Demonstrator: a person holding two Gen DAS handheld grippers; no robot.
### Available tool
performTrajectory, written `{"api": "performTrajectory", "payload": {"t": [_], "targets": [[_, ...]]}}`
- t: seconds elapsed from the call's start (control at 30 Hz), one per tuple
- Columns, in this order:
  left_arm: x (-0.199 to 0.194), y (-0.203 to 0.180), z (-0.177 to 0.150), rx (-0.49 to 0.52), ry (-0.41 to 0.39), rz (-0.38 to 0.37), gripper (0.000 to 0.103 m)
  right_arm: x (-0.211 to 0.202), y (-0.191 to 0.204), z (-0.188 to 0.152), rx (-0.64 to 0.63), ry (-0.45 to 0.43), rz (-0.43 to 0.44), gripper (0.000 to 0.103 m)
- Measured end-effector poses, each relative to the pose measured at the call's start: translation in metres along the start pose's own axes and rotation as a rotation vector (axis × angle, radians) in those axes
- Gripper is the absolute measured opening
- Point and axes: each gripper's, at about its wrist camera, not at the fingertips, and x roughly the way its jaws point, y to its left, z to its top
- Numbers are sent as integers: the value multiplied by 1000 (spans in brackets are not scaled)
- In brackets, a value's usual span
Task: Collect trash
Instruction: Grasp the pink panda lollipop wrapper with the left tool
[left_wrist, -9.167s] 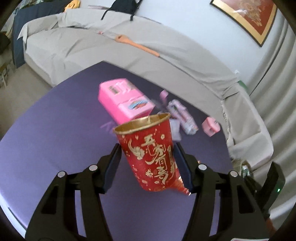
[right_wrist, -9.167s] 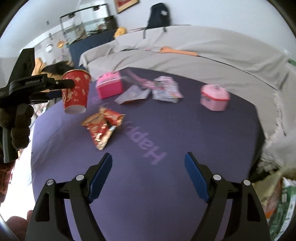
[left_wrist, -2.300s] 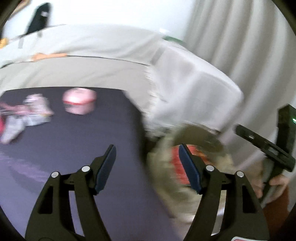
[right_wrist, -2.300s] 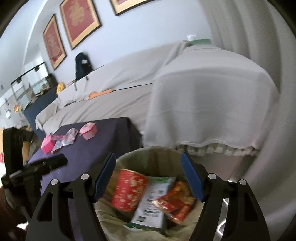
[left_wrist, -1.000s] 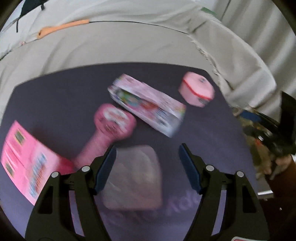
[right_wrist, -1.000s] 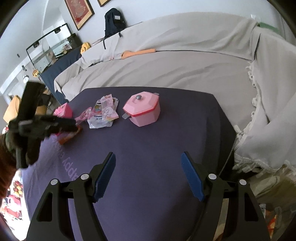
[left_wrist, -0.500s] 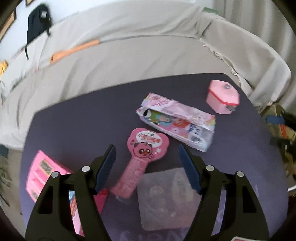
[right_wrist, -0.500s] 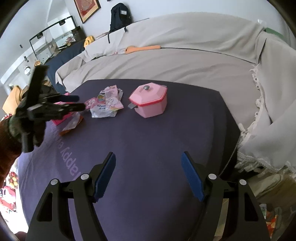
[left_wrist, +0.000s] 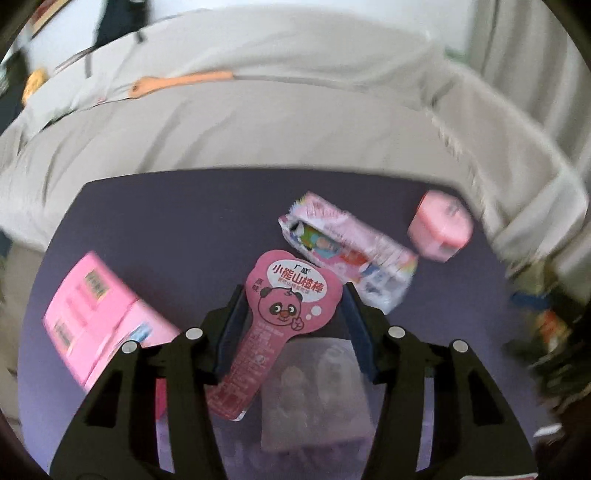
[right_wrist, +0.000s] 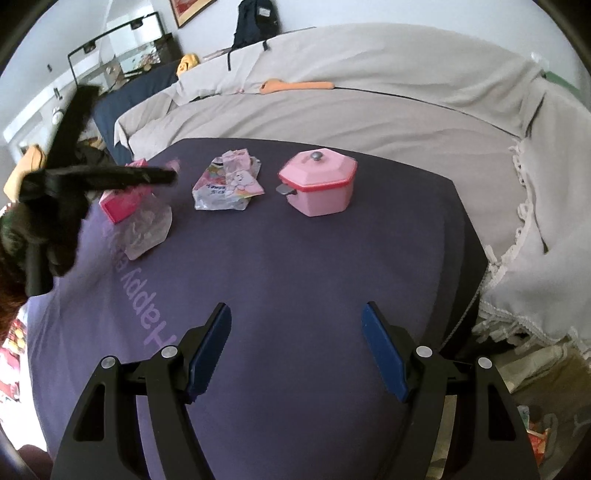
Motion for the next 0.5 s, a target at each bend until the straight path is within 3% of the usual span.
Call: {"api": "performTrajectory", "payload": {"t": [0.17, 0.33, 0.5], "targets": [[-51, 26, -17, -135, -79, -11, 49, 11, 23, 11, -18, 15, -1, 69], [-70, 46, -49, -157, -70, 85, 50, 30, 60, 24, -58, 66, 44, 69], [-78, 66, -83, -174, -64, 104, 50, 54, 108, 42, -116, 104, 120, 69]]}}
